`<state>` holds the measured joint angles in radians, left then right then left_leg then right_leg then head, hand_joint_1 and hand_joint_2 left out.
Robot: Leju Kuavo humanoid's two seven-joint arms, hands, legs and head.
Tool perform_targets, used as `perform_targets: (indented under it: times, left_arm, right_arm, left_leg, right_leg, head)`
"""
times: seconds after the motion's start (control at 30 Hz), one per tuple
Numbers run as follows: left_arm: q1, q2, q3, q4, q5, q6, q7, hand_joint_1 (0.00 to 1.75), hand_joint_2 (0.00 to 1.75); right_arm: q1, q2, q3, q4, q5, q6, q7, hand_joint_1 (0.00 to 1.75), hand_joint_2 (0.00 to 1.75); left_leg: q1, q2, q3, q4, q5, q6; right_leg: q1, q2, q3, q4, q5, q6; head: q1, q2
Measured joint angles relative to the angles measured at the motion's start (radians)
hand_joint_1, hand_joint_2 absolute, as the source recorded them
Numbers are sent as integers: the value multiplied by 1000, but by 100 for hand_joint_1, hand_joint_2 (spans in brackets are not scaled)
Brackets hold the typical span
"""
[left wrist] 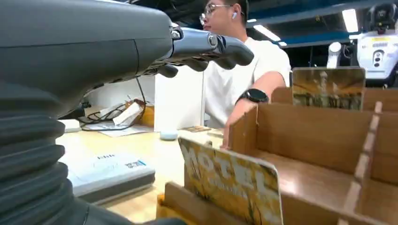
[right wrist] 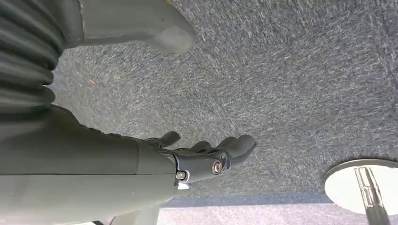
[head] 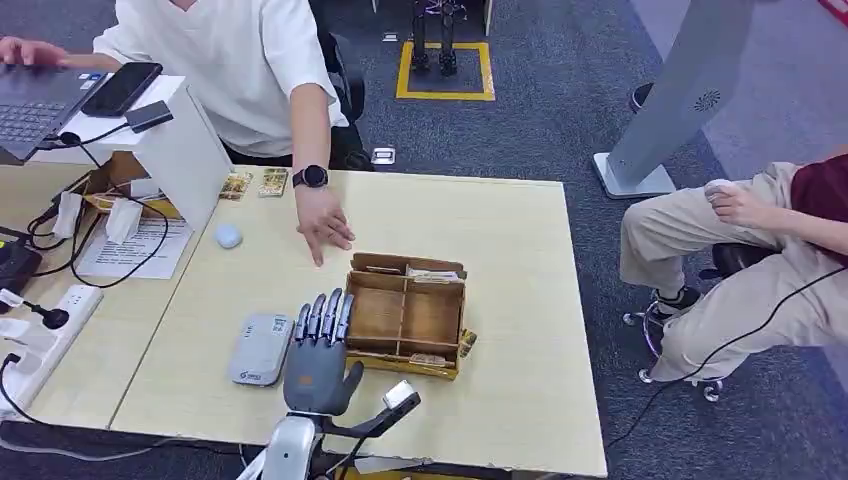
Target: Pass the card to the sensor for recognition and then transmit it.
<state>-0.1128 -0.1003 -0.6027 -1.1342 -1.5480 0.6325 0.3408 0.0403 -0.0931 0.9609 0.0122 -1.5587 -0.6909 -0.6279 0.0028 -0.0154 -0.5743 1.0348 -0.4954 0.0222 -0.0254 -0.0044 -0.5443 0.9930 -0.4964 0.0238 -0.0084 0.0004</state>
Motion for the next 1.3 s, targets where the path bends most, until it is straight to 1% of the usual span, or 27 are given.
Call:
perform_targets:
  times: [0.03,0.07,0.1,0.23,0.33,0.43,0.5,0.53,0.57,0.6,0.63,0.67,0.7,0.9,1.2,1.3]
  left_arm:
    - [0,-1,0,7,0,-2,-10,38,175]
    - [0,-2,0,16,0,-5,-20,42,175]
    - [0,-3,0,23,1,-6,-33,31,175]
    - [1,-6,0,50,7,-13,-91,30,175]
    - [1,-8,0,62,10,-13,-103,9,175]
    - [0,-8,0,73,21,-13,-119,10,175]
    - [0,-8,0,79,29,-9,-134,26,175]
    - [0,-8,0,81,33,-7,-141,40,175]
    - [0,-8,0,83,34,-5,-144,61,175]
    - [-1,-8,0,85,37,-3,-149,112,175]
    - [-1,-8,0,86,39,0,-153,159,175]
    - [-1,-8,0,88,42,4,-156,169,175]
    - [-1,-8,0,88,43,8,-160,175,175]
    - [-2,-9,0,87,58,60,-176,175,175]
    - [12,-11,23,28,78,66,-196,175,175]
    - [21,-13,37,7,78,66,-218,175,175]
  right_arm:
    - [-1,1,0,0,0,0,0,0,175]
    - [-3,1,0,0,0,0,0,0,175]
    - [-4,2,0,0,0,0,0,0,175]
    - [-7,5,10,-1,0,0,0,0,175]
    - [-10,7,18,-1,0,0,0,0,175]
    - [-12,8,23,-1,0,0,0,0,175]
    - [-14,9,25,-1,0,0,1,0,175]
    - [-15,9,25,-1,0,0,1,0,175]
    - [-16,9,26,-1,0,0,1,0,175]
    - [-17,9,27,-1,-1,0,1,0,175]
    - [-17,9,28,-1,-2,0,1,0,175]
    - [-18,10,31,-1,-3,0,1,0,175]
    - [-18,10,33,-1,-4,0,1,0,175]
    - [-18,10,40,-1,-6,0,-1,0,175]
    - [-17,10,40,-1,-6,0,-4,0,175]
    - [-17,9,40,-1,-6,0,-5,0,175]
  left_leg:
    - [0,0,0,0,0,0]
    - [0,0,0,0,0,0]
    - [0,0,0,0,0,0]
    - [0,0,0,0,0,0]
    - [0,0,0,0,0,0]
    - [0,0,0,0,0,0]
    - [0,0,0,0,0,0]
    - [0,0,0,0,0,0]
    - [0,0,0,0,0,0]
    - [0,0,0,0,0,0]
    - [0,0,0,0,0,0]
    - [0,0,0,0,0,0]
    - [0,0,0,0,0,0]
    - [0,0,0,0,0,0]
    - [0,0,0,0,0,0]
    - [0,0,0,0,0,0]
  right_leg:
    - [0,0,0,0,0,0]
    - [0,0,0,0,0,0]
    - [0,0,0,0,0,0]
    - [0,0,0,0,0,0]
    - [0,0,0,0,0,0]
    - [0,0,0,0,0,0]
    - [0,0,0,0,0,0]
    - [0,0,0,0,0,0]
    - [0,0,0,0,0,0]
    - [0,0,0,0,0,0]
    - [0,0,0,0,0,0]
    - [0,0,0,0,0,0]
    - [0,0,0,0,0,0]
    - [0,0,0,0,0,0]
    - [0,0,0,0,0,0]
    - [0,0,0,0,0,0]
  head:
    - [0,0]
    - [0,0]
    - [0,0]
    - [0,0]
    - [0,0]
    - [0,0]
    - [0,0]
    - [0,0]
    - [0,0]
    - [0,0]
    - [0,0]
    - [0,0]
    - [0,0]
    - [0,0]
    - [0,0]
    - [0,0]
